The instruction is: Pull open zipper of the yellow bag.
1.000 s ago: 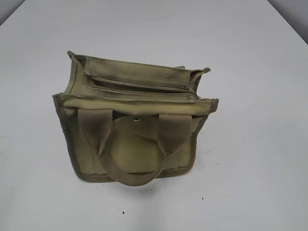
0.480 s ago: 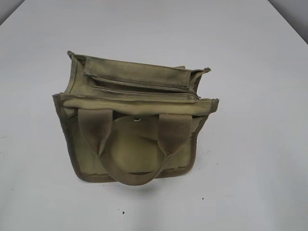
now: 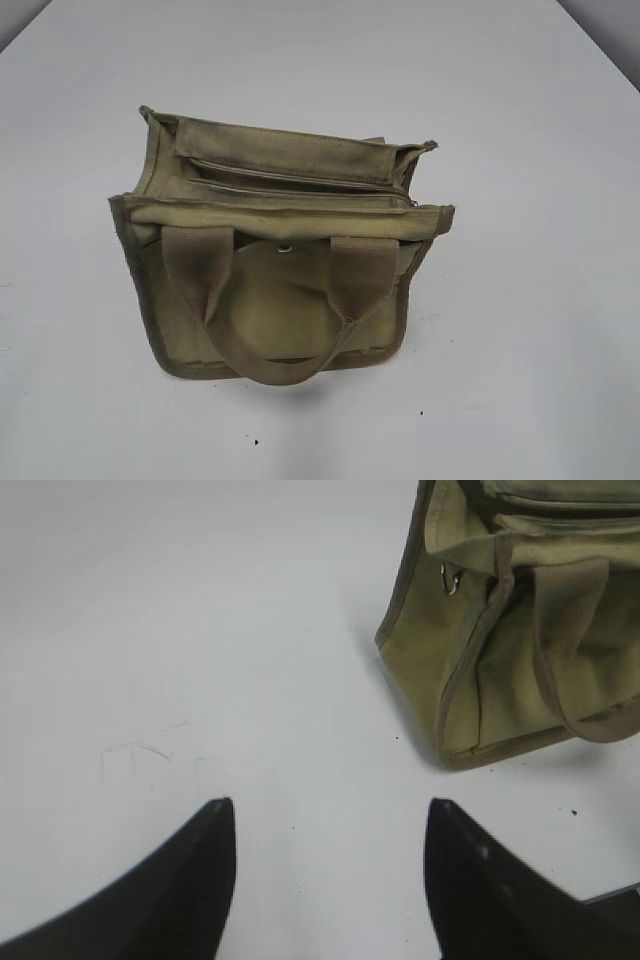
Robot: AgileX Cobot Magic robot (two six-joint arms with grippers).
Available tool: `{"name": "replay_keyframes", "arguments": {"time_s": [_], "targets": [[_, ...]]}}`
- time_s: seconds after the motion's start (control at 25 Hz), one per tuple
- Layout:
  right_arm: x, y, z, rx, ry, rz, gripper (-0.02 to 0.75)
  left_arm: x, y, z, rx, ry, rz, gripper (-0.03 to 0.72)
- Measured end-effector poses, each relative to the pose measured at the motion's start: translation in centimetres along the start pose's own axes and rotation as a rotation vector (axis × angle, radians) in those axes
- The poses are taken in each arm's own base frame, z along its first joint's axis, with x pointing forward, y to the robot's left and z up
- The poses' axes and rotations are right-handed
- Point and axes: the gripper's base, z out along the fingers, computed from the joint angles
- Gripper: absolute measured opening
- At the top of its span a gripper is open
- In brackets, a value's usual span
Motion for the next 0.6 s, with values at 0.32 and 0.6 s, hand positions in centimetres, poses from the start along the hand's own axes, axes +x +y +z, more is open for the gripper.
{"name": "replay_keyframes", "arguments": {"time_s": [0.32, 0.6], "targets": [[-0.02, 0.07, 0.0, -0.007, -0.003, 0.002, 0.582, 0.0, 0.0, 0.0, 0.0, 0.0, 0.002, 0.449], [-0.03, 0.06, 0.0, -0.005, -0.003, 0.005, 0.582, 0.0, 0.0, 0.0, 0.0, 0.0, 0.002, 0.438]]}}
